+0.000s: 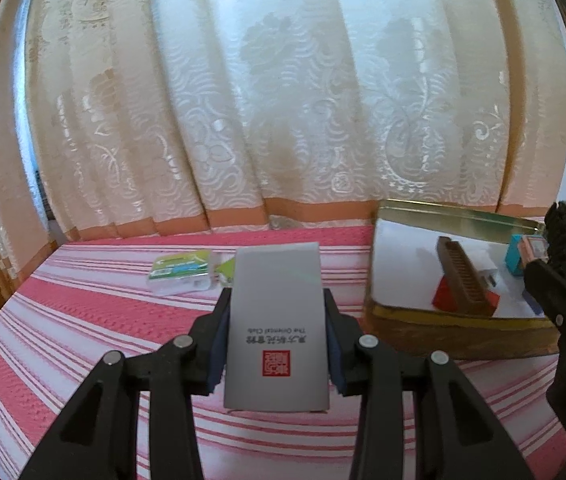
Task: Organize rigid objects
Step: 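Carry the white box and cloth bundle over the gold tray with both tools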
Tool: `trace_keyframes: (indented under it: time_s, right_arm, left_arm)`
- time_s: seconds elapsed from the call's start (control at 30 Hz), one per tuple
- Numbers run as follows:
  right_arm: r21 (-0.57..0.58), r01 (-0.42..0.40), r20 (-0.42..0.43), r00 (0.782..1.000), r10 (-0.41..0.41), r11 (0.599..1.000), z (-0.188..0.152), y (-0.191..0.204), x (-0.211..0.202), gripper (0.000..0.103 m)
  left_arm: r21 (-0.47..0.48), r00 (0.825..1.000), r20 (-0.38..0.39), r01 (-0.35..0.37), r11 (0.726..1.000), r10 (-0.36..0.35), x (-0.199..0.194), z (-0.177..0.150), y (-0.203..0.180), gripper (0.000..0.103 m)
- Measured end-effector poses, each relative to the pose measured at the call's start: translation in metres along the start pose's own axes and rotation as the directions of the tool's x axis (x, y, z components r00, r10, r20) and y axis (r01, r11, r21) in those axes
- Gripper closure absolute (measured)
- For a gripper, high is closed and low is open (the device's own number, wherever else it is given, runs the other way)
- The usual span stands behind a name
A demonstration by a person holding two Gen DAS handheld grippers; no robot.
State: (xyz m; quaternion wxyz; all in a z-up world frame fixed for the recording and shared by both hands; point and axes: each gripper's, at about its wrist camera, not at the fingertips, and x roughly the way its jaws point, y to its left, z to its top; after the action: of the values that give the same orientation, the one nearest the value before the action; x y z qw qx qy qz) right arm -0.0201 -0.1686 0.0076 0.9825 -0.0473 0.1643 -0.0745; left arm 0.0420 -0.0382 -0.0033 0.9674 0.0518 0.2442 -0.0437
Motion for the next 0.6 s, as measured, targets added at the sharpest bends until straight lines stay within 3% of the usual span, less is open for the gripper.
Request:
trace_keyframes:
  time_s: [0.6]
  right_arm:
    - [0.025, 0.072, 0.031, 0.997, -0.072, 0.997, 0.004, -0.05, 0.003, 0.037]
  left_arm:
    - [0.012, 0.997, 0.028, 0.076, 0.997, -0.076, -0.001, 0.018, -0.049, 0.063]
